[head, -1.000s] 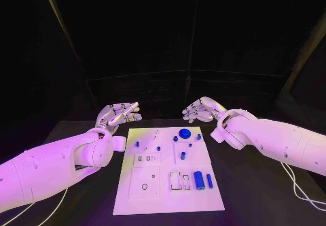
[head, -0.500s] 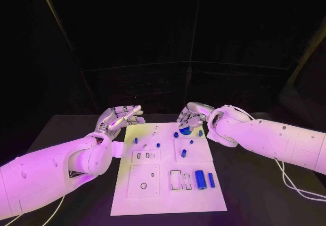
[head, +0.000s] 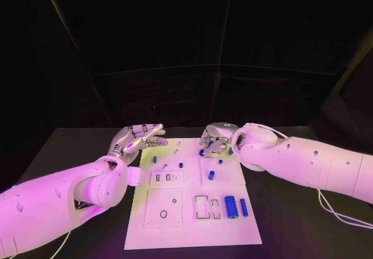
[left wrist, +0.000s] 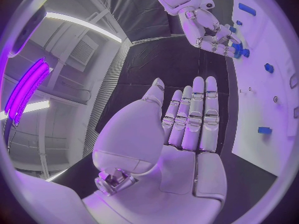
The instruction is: Assemble the parts on the task board
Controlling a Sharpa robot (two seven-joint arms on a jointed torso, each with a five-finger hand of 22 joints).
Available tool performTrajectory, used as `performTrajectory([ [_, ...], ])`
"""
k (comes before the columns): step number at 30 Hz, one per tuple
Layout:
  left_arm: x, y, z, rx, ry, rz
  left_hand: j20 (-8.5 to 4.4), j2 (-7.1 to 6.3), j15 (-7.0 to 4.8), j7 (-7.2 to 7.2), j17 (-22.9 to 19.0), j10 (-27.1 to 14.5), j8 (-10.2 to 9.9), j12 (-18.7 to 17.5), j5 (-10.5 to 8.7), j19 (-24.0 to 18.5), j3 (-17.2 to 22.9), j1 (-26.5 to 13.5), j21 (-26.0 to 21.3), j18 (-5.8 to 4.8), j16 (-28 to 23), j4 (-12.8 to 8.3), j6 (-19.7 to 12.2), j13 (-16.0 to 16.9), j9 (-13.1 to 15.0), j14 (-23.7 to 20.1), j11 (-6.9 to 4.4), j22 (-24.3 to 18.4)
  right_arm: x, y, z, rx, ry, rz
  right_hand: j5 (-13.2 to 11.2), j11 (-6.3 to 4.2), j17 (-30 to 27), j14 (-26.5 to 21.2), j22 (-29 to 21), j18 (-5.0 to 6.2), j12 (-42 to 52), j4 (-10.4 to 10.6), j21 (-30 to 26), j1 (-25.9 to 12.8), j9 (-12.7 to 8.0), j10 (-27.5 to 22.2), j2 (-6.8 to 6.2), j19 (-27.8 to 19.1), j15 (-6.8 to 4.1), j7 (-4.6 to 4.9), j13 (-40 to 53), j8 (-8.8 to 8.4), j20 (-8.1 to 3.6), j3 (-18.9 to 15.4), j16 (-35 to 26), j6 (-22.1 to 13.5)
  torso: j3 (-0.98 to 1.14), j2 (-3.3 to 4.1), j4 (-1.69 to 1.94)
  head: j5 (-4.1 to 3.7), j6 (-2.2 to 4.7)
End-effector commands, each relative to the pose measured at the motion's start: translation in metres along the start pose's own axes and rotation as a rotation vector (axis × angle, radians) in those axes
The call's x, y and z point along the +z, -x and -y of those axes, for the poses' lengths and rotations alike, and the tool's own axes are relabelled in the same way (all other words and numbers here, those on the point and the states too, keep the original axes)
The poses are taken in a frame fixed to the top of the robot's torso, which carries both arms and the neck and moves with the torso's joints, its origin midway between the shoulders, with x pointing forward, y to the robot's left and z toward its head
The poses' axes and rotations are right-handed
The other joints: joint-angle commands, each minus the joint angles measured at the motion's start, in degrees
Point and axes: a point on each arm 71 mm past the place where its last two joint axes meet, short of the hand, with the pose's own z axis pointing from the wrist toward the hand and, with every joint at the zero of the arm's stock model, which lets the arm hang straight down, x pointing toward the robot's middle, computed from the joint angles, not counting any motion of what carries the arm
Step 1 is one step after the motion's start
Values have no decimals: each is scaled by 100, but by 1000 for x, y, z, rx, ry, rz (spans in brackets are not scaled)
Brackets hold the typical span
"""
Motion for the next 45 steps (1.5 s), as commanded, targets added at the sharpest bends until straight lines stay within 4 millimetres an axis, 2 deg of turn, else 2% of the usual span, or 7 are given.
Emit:
performTrajectory([
  [1, 0, -2, 4, -2, -33, -21, -7, 24, 20, 29, 9, 27, -21, -26, 9, 28, -5, 24, -3, 67, -38, -41, 10, -5, -9, 11, 10, -9, 1, 0, 0, -65, -11, -24, -37, 6, 123, 193, 53, 113, 27, -1, 88, -10, 10, -31, -34, -16, 15, -8, 6, 9, 1, 46, 156, -46, -4, 53, -4, 6, 3],
  [4, 0, -2, 4, -2, -33, -21, -7, 24, 20, 29, 9, 27, -21, -26, 9, 28, -5, 24, -3, 67, -38, -41, 10, -5, -9, 11, 10, -9, 2, 0, 0, -70, -12, -27, -32, 2, 252, 182, 112, 114, 36, -2, 187, -17, 10, -17, -30, -19, 13, -10, 6, 10, 0, 79, 330, -37, -8, 60, 10, -7, -3],
  [10, 0, -2, 4, -1, -32, -19, -6, 25, 21, 31, 12, 32, -21, -26, 9, 27, -4, 22, -6, 67, -43, -41, 14, -4, -8, 9, 11, -11, 4, -1, -2, -74, -7, -31, -33, -12, 565, 203, 221, 118, 64, -6, 368, -28, 14, 62, 12, -14, 2, -23, 8, 21, -12, 174, 736, 19, -8, 72, 5, 15, -10],
  [15, 1, -1, 4, 0, -29, -18, -5, 25, 23, 37, 15, 33, -22, -29, 8, 26, -5, 17, -9, 66, -49, -42, 16, -4, -8, 6, 14, -13, 7, -2, -4, -77, 1, -41, -101, -11, 862, 162, 307, 115, 47, -20, 489, -19, 11, 79, 73, -47, 13, -18, -3, 17, -22, 307, 1068, 58, -9, 85, -1, 73, 13],
  [25, 1, -1, 3, 0, -26, -19, -4, 23, 26, 46, 21, 31, -28, -36, 8, 24, -6, 12, -15, 66, -57, -43, 12, -5, -10, 3, 20, -17, 11, -4, -7, -79, 12, -58, -154, -32, 1903, 213, 1313, -22, 71, -21, 1255, -81, 15, 276, 95, 321, 13, -15, 2, 27, -27, 597, 2136, 192, -11, 101, -5, 97, -14],
  [36, 1, -1, 4, -1, -26, -21, -4, 23, 26, 46, 21, 31, -28, -36, 8, 24, -6, 12, -15, 66, -57, -43, 12, -5, -10, 3, 20, -17, 13, -5, -8, -81, 9, -72, -279, -71, 2557, 216, 2050, -123, 75, -20, 1811, -91, 20, 482, 134, 601, -15, -39, 8, 46, -43, 936, 2822, 394, -10, 131, -2, 94, -33],
  [45, 1, 0, 6, -1, -29, -22, -2, 26, 27, 49, 24, 31, -30, -39, 9, 24, -4, 10, -18, 66, -62, -44, 11, -5, -10, 2, 22, -19, 14, -4, -8, -87, 5, -60, -374, -87, 3007, 202, 2591, -198, 14, -6, 2208, -104, 14, 584, 82, 782, -19, -47, 16, 23, -43, 1298, 3305, 488, -17, 158, -1, 96, -51],
])
